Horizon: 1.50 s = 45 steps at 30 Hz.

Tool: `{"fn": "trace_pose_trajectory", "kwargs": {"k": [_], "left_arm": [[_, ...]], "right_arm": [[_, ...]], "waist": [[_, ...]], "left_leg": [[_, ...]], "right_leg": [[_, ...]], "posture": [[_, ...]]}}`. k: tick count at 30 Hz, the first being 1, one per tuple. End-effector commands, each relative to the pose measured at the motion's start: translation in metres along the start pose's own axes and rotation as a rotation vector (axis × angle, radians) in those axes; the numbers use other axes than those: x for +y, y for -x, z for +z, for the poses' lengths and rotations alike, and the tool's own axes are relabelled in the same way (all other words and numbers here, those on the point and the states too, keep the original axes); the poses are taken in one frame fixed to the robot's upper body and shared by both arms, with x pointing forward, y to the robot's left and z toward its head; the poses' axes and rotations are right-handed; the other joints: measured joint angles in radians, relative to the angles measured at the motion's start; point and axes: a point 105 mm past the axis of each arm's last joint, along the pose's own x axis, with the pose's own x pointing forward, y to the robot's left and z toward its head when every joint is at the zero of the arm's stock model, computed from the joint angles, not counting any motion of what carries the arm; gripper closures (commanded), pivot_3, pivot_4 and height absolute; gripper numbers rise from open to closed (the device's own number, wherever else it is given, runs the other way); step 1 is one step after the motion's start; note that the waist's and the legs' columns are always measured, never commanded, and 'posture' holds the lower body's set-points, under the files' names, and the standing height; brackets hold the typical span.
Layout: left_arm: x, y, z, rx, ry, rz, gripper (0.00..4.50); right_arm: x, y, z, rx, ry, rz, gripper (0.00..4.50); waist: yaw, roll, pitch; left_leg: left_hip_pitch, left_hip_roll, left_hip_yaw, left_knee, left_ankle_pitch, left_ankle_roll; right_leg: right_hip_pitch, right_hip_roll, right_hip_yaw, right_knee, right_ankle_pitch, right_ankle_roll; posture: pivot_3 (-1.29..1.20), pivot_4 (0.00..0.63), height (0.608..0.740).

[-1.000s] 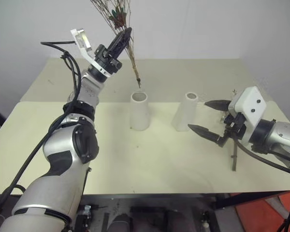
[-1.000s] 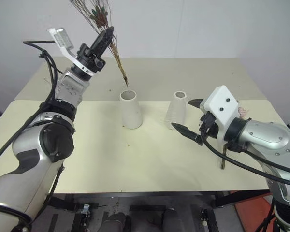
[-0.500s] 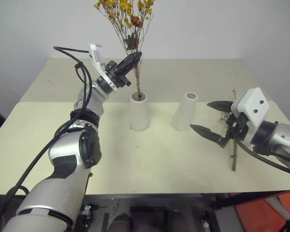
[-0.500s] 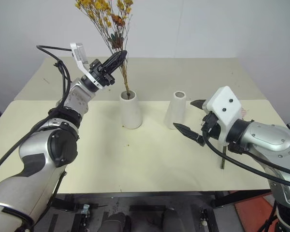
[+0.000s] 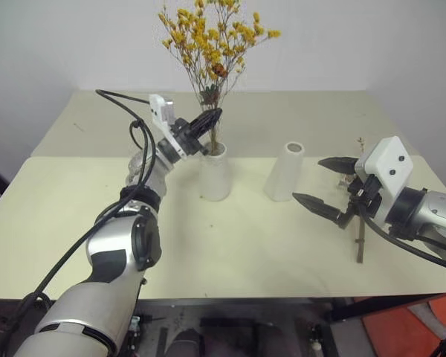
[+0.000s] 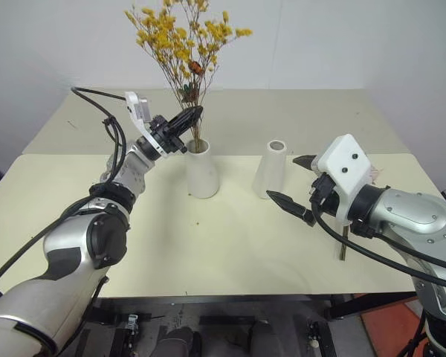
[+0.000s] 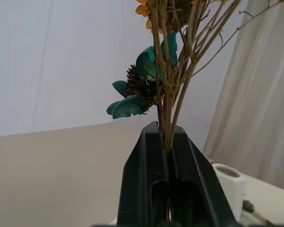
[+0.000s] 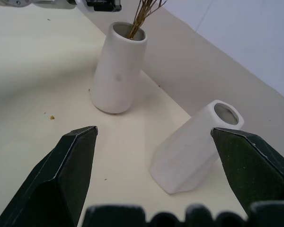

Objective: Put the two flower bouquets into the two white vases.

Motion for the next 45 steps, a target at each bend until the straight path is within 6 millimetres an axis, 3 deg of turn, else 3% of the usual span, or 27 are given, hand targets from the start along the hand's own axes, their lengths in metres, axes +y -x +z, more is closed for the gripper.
{"fn": "trace_pose_trajectory", "kwargs": {"k": [1,6,9,16,21,29,38,45], "left_arm": [[-0.002,-0.003,0.005,-0.011,-0.05,-0.014,4.46],[-0.006,-0.003,0.004,-0.023,-0.05,-0.033,4.46],[-0.009,-0.002,0.005,-0.038,-0.028,-0.073,3.82],[-0.011,0.007,0.004,-0.01,-0.079,-0.126,1.67],[-0.008,0.015,-0.004,0.134,-0.163,-0.148,0.07],[-0.001,0.025,0.005,0.169,-0.228,-0.142,0.01],[0.006,0.055,0.029,0.123,-0.26,-0.177,0.01],[0.007,0.088,0.029,0.372,-0.335,-0.243,0.01]], "right_arm": [[-0.005,0.005,0.008,-0.02,0.043,-0.031,0.0],[-0.006,0.005,0.007,-0.016,0.048,-0.031,0.0],[-0.007,0.004,0.007,-0.014,0.049,-0.03,0.0],[-0.009,0.004,0.006,-0.004,0.047,-0.031,0.0],[-0.009,0.002,0.004,-0.005,0.044,-0.024,0.0],[-0.011,-0.005,0.004,-0.019,0.045,-0.01,0.0],[-0.013,-0.004,0.002,-0.011,0.048,-0.015,0.0],[-0.016,-0.005,0.001,-0.009,0.048,-0.009,0.0]], "waist": [[0.0,0.0,0.0],[0.0,0.0,0.0],[-0.001,0.0,0.0],[-0.001,0.0,0.0],[-0.001,0.0,0.0],[-0.001,0.0,0.0],[-0.002,0.0,0.0],[-0.002,0.0,0.0]], "left_leg": [[0.0,0.0,0.0,0.0,0.0,0.0],[0.0,0.0,0.0,0.0,0.0,0.0],[0.0,0.0,0.0,0.0,0.0,0.0],[0.0,0.0,0.0,0.0,0.0,0.0],[0.0,0.0,0.0,0.0,0.0,0.0],[0.0,0.0,0.0,0.0,0.0,0.0],[0.0,0.001,0.0,0.0,0.0,0.0],[0.0,0.001,0.0,0.0,0.0,0.0]], "right_leg": [[0.0,0.0,0.0,0.0,0.0,0.0],[0.0,0.0,0.0,0.0,0.0,0.0],[0.0,0.0,0.0,0.0,0.0,0.0],[0.0,0.0,0.0,0.0,0.0,0.0],[0.0,0.0,0.0,0.0,0.0,0.0],[0.0,0.0,0.0,0.0,0.0,0.0],[0.0,0.0,0.0,0.001,0.0,0.0],[0.0,0.001,0.0,0.001,0.0,0.0]], "posture": [[0.0,0.15,0.74],[0.0,0.15,0.74],[0.0,0.15,0.74],[0.0,0.15,0.74],[0.0,0.15,0.74],[0.0,0.15,0.74],[0.0,0.15,0.74],[0.0,0.15,0.74]]}}
